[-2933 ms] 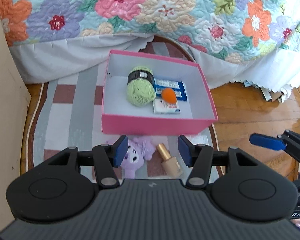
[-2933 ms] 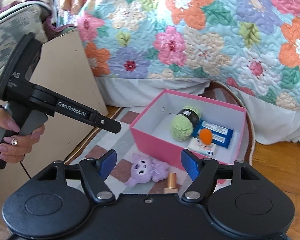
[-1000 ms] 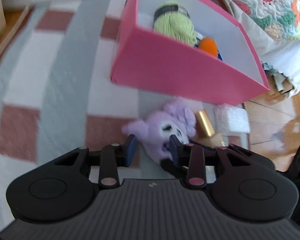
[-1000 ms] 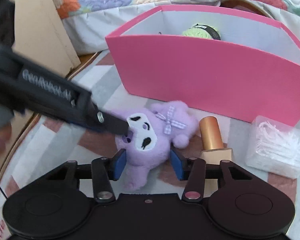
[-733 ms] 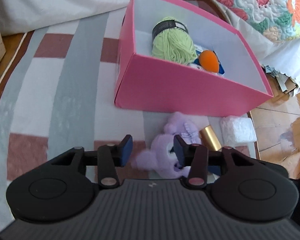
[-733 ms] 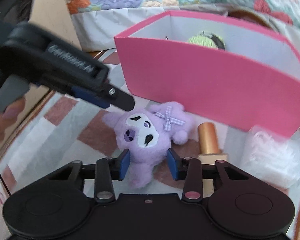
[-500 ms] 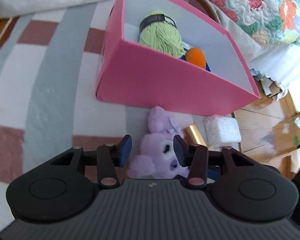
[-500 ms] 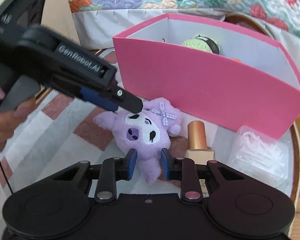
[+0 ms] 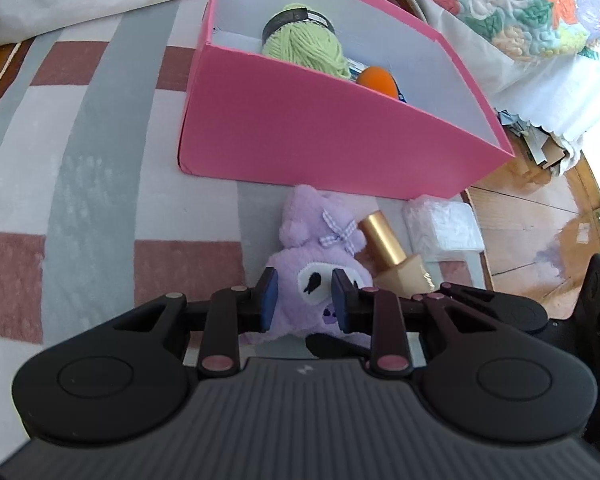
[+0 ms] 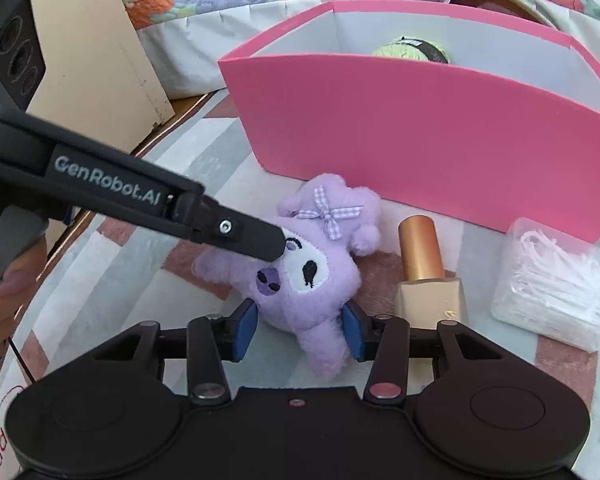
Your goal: Organize objects
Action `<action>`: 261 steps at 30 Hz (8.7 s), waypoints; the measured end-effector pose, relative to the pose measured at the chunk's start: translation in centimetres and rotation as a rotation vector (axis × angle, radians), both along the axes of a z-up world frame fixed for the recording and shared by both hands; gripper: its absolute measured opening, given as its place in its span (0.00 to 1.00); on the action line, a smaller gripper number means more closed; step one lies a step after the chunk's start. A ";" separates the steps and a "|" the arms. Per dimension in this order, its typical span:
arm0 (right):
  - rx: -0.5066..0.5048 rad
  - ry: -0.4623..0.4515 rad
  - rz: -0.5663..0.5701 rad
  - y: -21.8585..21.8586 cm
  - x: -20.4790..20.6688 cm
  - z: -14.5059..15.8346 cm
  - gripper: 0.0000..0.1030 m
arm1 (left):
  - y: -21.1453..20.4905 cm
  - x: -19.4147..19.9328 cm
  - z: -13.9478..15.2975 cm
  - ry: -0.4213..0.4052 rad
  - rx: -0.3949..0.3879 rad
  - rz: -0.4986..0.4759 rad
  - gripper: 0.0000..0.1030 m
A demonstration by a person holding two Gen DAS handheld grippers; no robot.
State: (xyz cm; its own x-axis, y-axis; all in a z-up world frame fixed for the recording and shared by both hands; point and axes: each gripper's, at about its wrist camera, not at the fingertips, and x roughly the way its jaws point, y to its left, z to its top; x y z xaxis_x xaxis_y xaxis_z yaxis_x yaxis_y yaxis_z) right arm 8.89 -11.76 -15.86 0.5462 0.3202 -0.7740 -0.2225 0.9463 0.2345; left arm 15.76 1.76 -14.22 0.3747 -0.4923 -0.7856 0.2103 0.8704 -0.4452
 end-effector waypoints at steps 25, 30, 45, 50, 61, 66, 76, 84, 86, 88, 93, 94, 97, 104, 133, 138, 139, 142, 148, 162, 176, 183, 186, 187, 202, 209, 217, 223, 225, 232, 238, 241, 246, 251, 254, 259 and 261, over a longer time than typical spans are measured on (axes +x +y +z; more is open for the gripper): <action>-0.084 -0.310 0.010 1.0 -7.1 12.5 0.48 | 0.8 -5.6 12.3 -0.233 -0.055 -0.048 0.31; -0.107 -0.378 0.015 0.1 -5.6 16.1 0.48 | 0.1 -3.6 16.4 -0.295 -0.036 -0.071 0.31; -0.017 -0.399 0.056 -4.7 4.0 16.1 0.48 | -2.4 5.8 17.2 -0.275 0.038 -0.070 0.32; 0.001 -0.327 0.042 -5.3 7.3 13.2 0.48 | -2.8 9.0 14.3 -0.217 0.057 -0.055 0.32; 0.114 -0.137 -0.004 -6.9 11.2 6.1 0.48 | -3.8 12.5 7.8 -0.084 0.117 -0.069 0.32; 0.117 -0.103 -0.003 -6.9 11.6 5.1 0.49 | -3.8 12.6 6.8 -0.073 0.116 -0.056 0.32; 0.187 -0.029 -0.046 -8.2 12.2 4.6 0.50 | -4.3 12.2 6.3 -0.115 0.149 -0.010 0.39; 0.073 -0.136 -0.023 -8.5 7.6 10.3 0.51 | -4.0 8.8 10.7 -0.163 0.145 -0.017 0.45; 0.045 -0.156 -0.008 -8.6 6.1 12.4 0.53 | -4.3 7.4 12.4 -0.171 0.155 -0.033 0.46; 0.030 -0.163 0.007 -8.8 4.9 14.1 0.55 | -4.6 6.0 14.0 -0.182 0.165 -0.050 0.48; -0.082 -0.179 0.046 -9.0 1.7 18.4 0.66 | -4.7 2.6 17.9 -0.210 0.143 -0.088 0.56; -0.105 -0.187 0.047 -9.0 1.1 19.0 0.68 | -4.6 2.0 18.5 -0.220 0.144 -0.092 0.58; -0.133 -0.205 0.043 -9.2 -0.8 20.5 0.76 | -4.3 0.4 19.7 -0.243 0.150 -0.103 0.60; -0.098 -0.198 0.011 -9.6 -4.2 20.4 0.79 | -2.9 -1.7 19.4 -0.205 0.092 -0.061 0.61; -0.071 -0.152 0.120 -8.0 -5.3 7.5 0.78 | -5.6 -3.5 6.8 -0.002 0.005 -0.010 0.61; -0.110 -0.097 0.101 -6.5 -4.0 4.0 0.75 | -4.9 -3.0 4.1 0.012 -0.008 0.009 0.61; -0.120 -0.097 0.101 -6.3 -4.0 3.6 0.75 | -5.0 -2.9 3.6 0.020 -0.016 0.010 0.61; -0.101 -0.087 0.067 -6.4 -3.7 3.1 0.75 | -5.8 -2.7 2.1 0.029 -0.001 -0.005 0.61; -0.074 -0.051 0.033 -7.1 -3.3 1.8 0.61 | -8.1 -2.5 0.0 0.052 -0.001 -0.051 0.59; 0.100 0.063 -0.006 -9.6 -1.9 0.2 0.42 | -8.4 -1.8 -1.5 0.079 -0.133 -0.040 0.40; 0.095 0.118 0.032 -8.9 -2.0 -0.7 0.41 | -9.2 -1.7 -2.4 0.100 -0.076 0.010 0.43; 0.119 0.115 0.045 -9.8 -2.1 -0.6 0.43 | -11.4 -1.9 -1.5 0.031 0.053 -0.043 0.51; 0.175 0.140 0.018 -10.6 -1.8 -0.7 0.43 | -11.0 -1.7 -1.8 0.036 0.020 -0.005 0.50; 0.191 0.147 0.010 -10.8 -1.8 -0.8 0.43 | -10.9 -1.8 -1.8 0.028 0.015 -0.003 0.46; 0.308 0.041 0.023 -10.6 -2.7 1.8 0.43 | -9.2 -3.9 2.9 -0.105 0.010 -0.048 0.41; 0.270 -0.023 -0.017 -9.5 -5.8 5.6 0.43 | -10.9 -6.3 7.5 -0.188 0.121 -0.147 0.40; 0.305 -0.096 -0.065 -9.0 -7.3 10.3 0.43 | -8.6 -6.4 12.9 -0.172 0.033 -0.111 0.40; 0.229 -0.224 -0.076 -8.3 -6.5 16.3 0.42 | -7.3 -5.4 19.1 -0.301 0.011 -0.149 0.38; 0.252 -0.258 -0.070 -8.4 -5.9 18.1 0.40 | -7.1 -4.5 20.7 -0.328 -0.035 -0.165 0.38; 0.195 -0.224 -0.051 -6.2 -2.6 17.3 0.39 | -6.8 -0.6 19.4 -0.250 -0.117 -0.140 0.35; 0.228 -0.110 -0.102 -6.9 -1.3 11.8 0.03 | -3.7 -0.1 14.5 -0.146 -0.133 -0.035 0.35; 0.272 -0.054 -0.144 -7.6 -0.4 9.7 0.03 | -2.2 0.3 11.6 -0.070 -0.141 0.006 0.35; 0.282 -0.003 -0.162 -8.3 -0.5 7.3 0.03 | -0.8 0.2 8.1 -0.013 -0.095 0.037 0.35; 0.225 0.014 -0.143 -7.5 -0.4 6.0 0.09 | 0.1 -0.1 5.5 -0.017 0.010 0.081 0.35; 0.190 0.021 -0.116 -6.7 0.1 5.1 0.24 | 1.4 0.4 3.9 -0.005 0.008 0.105 0.35; 0.139 0.033 -0.104 -5.1 2.0 3.4 0.39 | 3.2 1.8 2.1 -0.047 0.054 0.135 0.35; 0.167 0.052 -0.104 -4.5 3.0 2.5 0.39 | 3.6 2.7 1.4 -0.069 0.062 0.140 0.38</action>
